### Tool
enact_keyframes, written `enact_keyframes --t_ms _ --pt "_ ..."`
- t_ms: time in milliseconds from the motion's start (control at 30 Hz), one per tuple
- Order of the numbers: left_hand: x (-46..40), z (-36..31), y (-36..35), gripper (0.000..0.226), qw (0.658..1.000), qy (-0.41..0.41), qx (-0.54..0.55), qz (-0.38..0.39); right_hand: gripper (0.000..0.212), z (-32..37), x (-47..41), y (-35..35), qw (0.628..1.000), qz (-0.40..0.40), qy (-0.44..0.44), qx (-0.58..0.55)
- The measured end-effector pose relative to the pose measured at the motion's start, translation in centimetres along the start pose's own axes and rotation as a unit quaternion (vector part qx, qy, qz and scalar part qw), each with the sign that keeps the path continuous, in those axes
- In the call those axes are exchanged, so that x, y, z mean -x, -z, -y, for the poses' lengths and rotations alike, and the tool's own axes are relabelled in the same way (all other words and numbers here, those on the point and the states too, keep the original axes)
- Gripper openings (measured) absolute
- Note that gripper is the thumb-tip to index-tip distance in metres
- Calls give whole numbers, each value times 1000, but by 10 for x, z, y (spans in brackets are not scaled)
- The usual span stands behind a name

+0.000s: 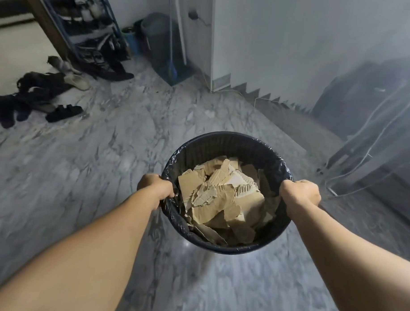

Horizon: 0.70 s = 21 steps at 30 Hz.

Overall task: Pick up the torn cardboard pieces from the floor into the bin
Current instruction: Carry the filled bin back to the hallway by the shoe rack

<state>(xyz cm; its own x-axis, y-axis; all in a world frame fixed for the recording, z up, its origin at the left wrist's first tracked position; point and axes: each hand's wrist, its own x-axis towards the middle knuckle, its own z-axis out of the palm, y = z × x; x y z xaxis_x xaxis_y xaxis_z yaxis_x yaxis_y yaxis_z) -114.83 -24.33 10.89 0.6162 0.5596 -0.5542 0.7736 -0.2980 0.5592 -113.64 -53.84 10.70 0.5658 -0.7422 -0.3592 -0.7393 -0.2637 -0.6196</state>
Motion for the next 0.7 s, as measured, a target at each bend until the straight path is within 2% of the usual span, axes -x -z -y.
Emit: enact_keyframes --t_ms 167,300,400,700 --pt "-30 -37 6 21 995 -55 -75 -35 11 47 -18 -19 999 26 29 25" --pt "-53 -58 16 44 995 -55 -78 -21 6 86 -26 -29 996 51 57 55" --pt "-82 -81 33 32 996 -54 -73 -7 14 123 -34 -47 990 78 79 84" --pt "-180 -169 93 31 987 -105 -117 3 18 242 -45 -104 976 106 118 149"
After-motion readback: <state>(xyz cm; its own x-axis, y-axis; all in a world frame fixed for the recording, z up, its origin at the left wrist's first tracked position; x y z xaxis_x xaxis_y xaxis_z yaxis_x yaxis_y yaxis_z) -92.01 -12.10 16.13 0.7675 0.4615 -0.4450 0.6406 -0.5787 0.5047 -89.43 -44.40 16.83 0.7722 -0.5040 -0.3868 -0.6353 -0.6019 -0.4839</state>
